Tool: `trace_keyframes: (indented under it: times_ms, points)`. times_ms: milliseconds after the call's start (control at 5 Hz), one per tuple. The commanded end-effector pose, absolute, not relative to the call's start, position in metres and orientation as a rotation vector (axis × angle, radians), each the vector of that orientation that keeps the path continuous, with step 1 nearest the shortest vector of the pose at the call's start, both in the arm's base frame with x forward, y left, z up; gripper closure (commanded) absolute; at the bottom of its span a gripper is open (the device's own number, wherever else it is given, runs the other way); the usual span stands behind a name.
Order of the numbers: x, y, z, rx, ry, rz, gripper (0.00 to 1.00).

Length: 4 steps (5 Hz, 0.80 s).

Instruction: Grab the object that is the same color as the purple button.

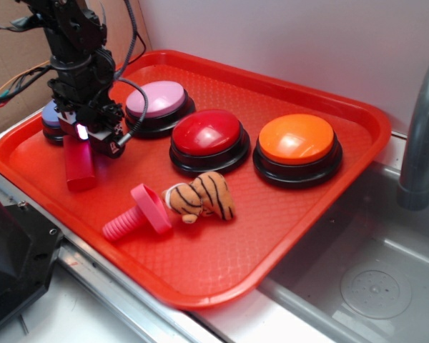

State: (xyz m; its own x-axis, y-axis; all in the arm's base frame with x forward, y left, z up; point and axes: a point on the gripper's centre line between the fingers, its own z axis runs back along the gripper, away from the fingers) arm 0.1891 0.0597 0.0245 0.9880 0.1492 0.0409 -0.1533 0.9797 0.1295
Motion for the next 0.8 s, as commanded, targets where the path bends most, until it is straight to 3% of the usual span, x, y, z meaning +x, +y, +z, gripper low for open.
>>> trace_keyframes:
  times_ms: [0,200,600]
  points:
    - [0.191,0.066,0.024,0.119,-0.04,0.188,0.93]
    - [0.19,0.062,0.036,0.105,-0.067,0.167,1.0]
    - [0.193,0.046,0.091,0.078,-0.101,0.079,1.0]
